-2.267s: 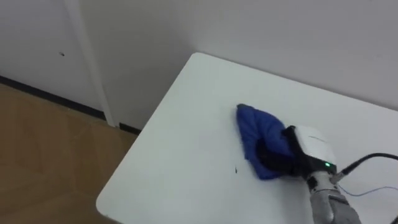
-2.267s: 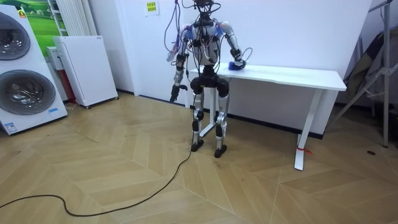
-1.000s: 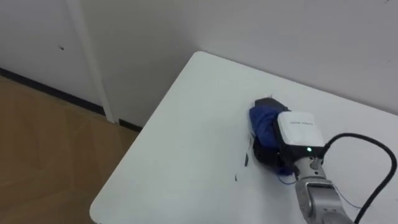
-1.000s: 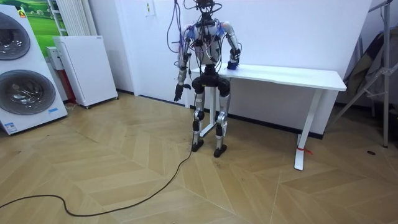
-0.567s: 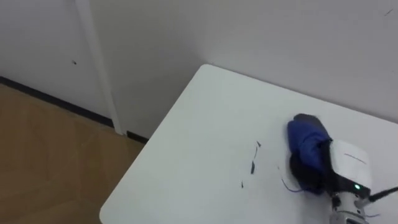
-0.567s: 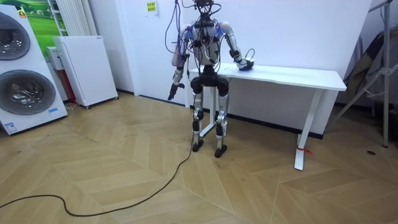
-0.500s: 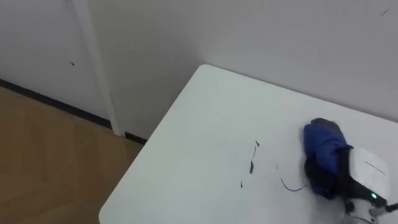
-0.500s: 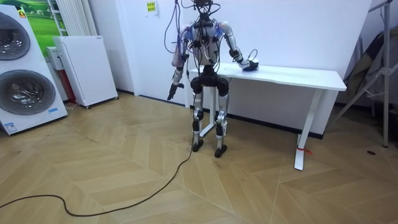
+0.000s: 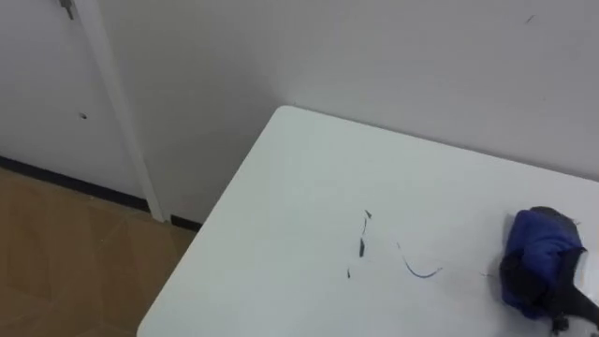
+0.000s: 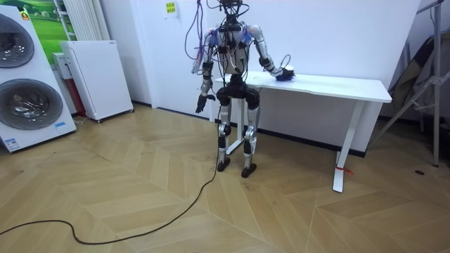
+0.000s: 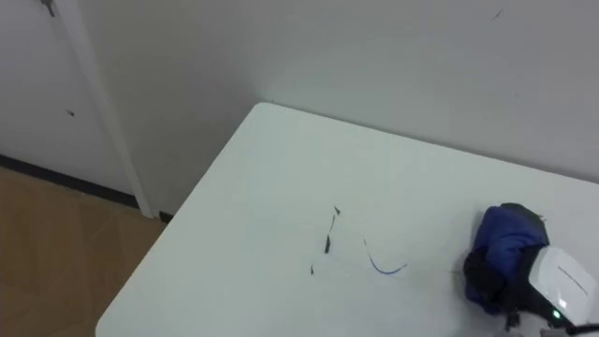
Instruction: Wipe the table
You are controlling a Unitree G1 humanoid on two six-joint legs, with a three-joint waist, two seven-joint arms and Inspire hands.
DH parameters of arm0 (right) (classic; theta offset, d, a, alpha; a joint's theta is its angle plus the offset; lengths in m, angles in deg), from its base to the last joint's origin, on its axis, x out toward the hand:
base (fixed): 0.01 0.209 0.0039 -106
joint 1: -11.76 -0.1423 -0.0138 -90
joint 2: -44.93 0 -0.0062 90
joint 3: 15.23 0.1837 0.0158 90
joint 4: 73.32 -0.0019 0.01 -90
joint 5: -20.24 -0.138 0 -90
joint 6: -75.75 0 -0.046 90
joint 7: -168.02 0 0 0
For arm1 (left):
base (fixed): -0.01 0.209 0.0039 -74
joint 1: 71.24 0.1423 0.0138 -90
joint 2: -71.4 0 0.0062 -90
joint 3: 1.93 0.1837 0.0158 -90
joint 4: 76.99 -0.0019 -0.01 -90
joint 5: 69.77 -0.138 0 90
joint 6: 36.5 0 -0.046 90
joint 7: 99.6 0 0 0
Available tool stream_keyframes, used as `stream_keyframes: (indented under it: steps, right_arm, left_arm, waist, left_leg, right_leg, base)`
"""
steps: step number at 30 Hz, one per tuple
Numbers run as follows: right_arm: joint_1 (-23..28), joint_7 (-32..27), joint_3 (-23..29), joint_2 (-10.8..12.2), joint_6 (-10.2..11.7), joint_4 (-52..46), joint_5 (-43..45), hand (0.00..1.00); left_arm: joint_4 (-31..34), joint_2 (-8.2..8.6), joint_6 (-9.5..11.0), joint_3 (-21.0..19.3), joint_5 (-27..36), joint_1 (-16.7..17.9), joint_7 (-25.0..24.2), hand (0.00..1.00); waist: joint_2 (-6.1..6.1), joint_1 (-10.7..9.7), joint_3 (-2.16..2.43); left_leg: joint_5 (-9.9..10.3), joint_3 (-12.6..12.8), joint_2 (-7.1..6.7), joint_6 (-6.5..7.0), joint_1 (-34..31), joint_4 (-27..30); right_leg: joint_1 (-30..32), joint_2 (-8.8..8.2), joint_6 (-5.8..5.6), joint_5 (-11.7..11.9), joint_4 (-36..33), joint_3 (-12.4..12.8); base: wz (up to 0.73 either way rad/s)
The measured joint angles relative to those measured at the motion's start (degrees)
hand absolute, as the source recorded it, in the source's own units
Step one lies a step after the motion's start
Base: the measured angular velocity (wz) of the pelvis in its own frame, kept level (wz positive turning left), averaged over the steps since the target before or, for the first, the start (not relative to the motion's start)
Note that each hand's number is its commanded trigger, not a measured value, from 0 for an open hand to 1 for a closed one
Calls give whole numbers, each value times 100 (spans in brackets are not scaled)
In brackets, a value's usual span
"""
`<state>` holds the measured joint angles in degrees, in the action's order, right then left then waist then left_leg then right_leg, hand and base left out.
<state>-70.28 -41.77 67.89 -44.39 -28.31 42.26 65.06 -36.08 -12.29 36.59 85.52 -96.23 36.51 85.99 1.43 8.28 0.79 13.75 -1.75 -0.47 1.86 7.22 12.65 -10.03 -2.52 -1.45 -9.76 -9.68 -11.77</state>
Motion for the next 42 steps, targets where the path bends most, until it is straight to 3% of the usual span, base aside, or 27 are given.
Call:
stream_keyframes:
  steps: [4,6,9,13,16,20,22,25,29,33,36,42]
  right_arm:
    - [-121,672,-1160,237,-391,-877,747,100]
    - [-291,1092,-1666,443,-629,-1151,1410,100]
    - [-419,1436,-1906,500,-783,-1317,1909,100]
    - [-332,1357,-1905,443,-779,-1381,1994,100]
    - [-284,1017,-1860,396,-570,-1228,1888,100]
    - [-134,-15,-1689,89,-38,-802,1866,100]
    - [62,-529,-1499,48,165,-650,1852,100]
    - [392,-1348,-1089,46,470,-359,1630,100]
    - [956,-2212,-98,46,816,249,795,100]
    - [1167,-2328,878,28,1033,995,94,100]
    - [1218,-2288,1533,-45,1056,1497,-373,100]
    - [1248,-1884,1832,-334,1053,1916,-904,100]
  left_arm:
    - [-11,25,-32,444,-3,-342,3,0]
    - [24,34,-23,696,-4,-480,11,0]
    - [26,21,-50,795,-5,-445,62,0]
    - [16,2,-100,844,-5,-386,93,0]
    - [-9,-4,-36,827,-6,-371,110,0]
    - [-27,-4,76,715,-19,-336,110,0]
    - [-33,-4,76,655,-70,-318,113,0]
    - [-134,-12,88,295,-79,-302,131,0]
    - [-138,-31,98,-427,-80,-177,175,0]
    - [26,-36,146,-859,-117,-24,175,0]
    - [158,-49,220,-1067,-184,29,171,0]
    - [171,-228,222,-1082,-252,18,167,0]
  waist:
    - [-1,93,-24]
    - [-11,264,-30]
    - [-17,310,-48]
    - [-26,272,-65]
    - [-34,205,-61]
    - [-90,137,-56]
    - [-128,125,-40]
    - [-112,37,-26]
    - [-5,-249,40]
    - [188,-625,74]
    - [232,-816,83]
    - [283,-810,86]
  left_leg:
    - [-16,27,94,-86,-77,-8]
    - [-3,-12,123,-112,-120,-6]
    - [-10,-9,153,-129,-194,-3]
    - [-9,-28,157,-127,-265,0]
    - [-6,-27,156,-122,-262,-8]
    - [-28,21,111,-90,-257,-49]
    - [-51,23,59,-53,-258,-77]
    - [-84,37,-4,-3,-248,-110]
    - [-82,125,-22,44,-157,-148]
    - [-68,123,-23,68,-51,-142]
    - [-40,118,-15,97,13,-160]
    - [10,225,-19,114,145,-151]
  right_leg:
    - [107,98,47,28,-6,-5]
    - [157,141,49,27,-1,-10]
    - [234,158,73,42,-4,-136]
    - [278,150,74,43,6,-249]
    - [265,150,74,43,15,-241]
    - [255,109,73,42,64,-123]
    - [217,58,65,37,116,-122]
    - [187,-18,14,6,116,-129]
    - [82,-73,-1,-2,99,-128]
    - [-5,-71,-27,16,96,-50]
    - [-58,-77,-27,16,66,66]
    - [-132,-79,-35,22,57,114]
  base:
    - [-9]
    - [-6]
    - [0]
    - [5]
    - [4]
    - [1]
    - [18]
    - [29]
    - [23]
    - [0]
    - [0]
    - [-12]
